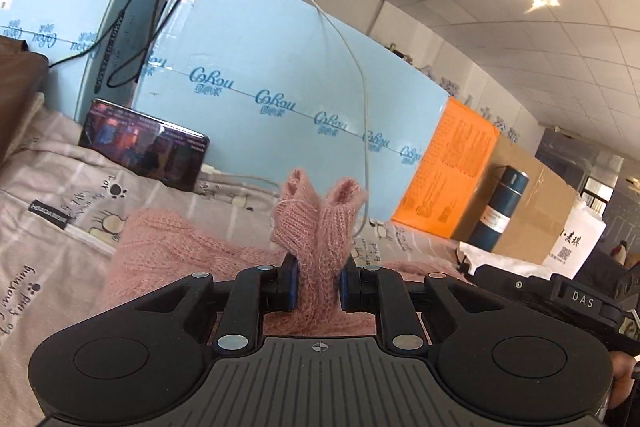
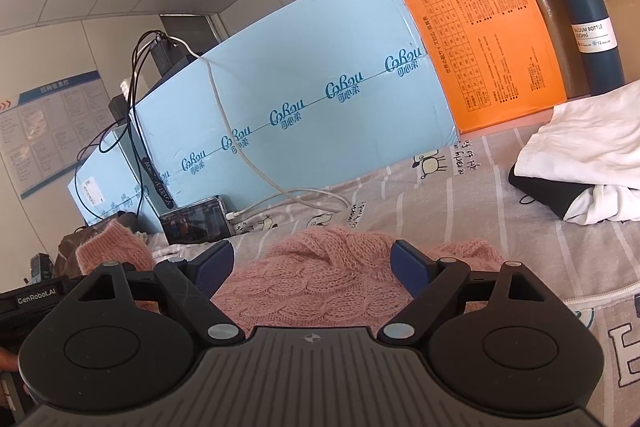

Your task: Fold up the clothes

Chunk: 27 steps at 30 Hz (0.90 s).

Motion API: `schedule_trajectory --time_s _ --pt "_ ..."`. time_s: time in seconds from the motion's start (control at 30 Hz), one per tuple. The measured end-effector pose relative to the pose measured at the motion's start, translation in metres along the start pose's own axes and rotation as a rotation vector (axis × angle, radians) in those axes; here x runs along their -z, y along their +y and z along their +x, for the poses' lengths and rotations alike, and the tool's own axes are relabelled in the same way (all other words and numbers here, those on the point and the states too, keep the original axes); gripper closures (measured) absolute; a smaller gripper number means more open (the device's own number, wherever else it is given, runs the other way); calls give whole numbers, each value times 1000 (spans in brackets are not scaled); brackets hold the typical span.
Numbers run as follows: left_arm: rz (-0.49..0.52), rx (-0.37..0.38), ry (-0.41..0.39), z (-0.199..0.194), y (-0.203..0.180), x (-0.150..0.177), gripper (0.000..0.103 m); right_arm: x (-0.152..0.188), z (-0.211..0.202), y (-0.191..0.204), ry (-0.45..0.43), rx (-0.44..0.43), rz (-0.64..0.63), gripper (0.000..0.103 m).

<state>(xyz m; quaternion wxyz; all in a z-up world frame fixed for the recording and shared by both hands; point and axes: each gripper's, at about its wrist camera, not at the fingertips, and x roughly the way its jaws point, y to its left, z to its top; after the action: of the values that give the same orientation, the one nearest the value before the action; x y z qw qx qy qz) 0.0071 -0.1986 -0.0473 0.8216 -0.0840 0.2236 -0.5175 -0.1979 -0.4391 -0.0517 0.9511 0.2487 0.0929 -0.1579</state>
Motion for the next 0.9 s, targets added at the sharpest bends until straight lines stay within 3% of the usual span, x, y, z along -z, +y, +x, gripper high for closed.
schedule_trajectory --time_s 0.07,0.1,0.23,0.3,0.37,0.4,0.47,0.53,0.57,0.7,0.83,0.9 --pt "9 3 47 11 -3 8 67 0 0 1 2 -2 -4 18" --pt "3 18 68 14 -3 11 48 1 0 1 4 -3 -7 18" --pt "-15 140 12 2 -3 14 15 1 2 3 9 0 -18 18" --pt "-20 148 -48 -11 -3 12 14 2 3 3 15 3 -22 18" --pt "-92 141 -136 -25 7 5 14 2 2 4 13 6 -27 18" --pt "-146 101 -192 -34 14 2 12 2 2 4 10 4 -30 18" --pt "-246 -31 -284 -49 27 -1 7 3 1 5 4 -6 -33 18" --pt "-373 -237 -307 -61 45 -1 7 3 -1 6 -9 -30 -34 18" --pt "-434 -293 -292 -64 55 1 7 3 -3 7 -19 -56 -34 18" --pt "-634 -252 -165 -65 84 15 7 1 -5 20 -18 -163 -20 18" --pt "-653 -135 -127 -64 78 21 6 2 4 54 43 -272 -50 17" --pt "-652 -119 -92 -60 74 24 5 4 14 78 95 -324 -117 17"
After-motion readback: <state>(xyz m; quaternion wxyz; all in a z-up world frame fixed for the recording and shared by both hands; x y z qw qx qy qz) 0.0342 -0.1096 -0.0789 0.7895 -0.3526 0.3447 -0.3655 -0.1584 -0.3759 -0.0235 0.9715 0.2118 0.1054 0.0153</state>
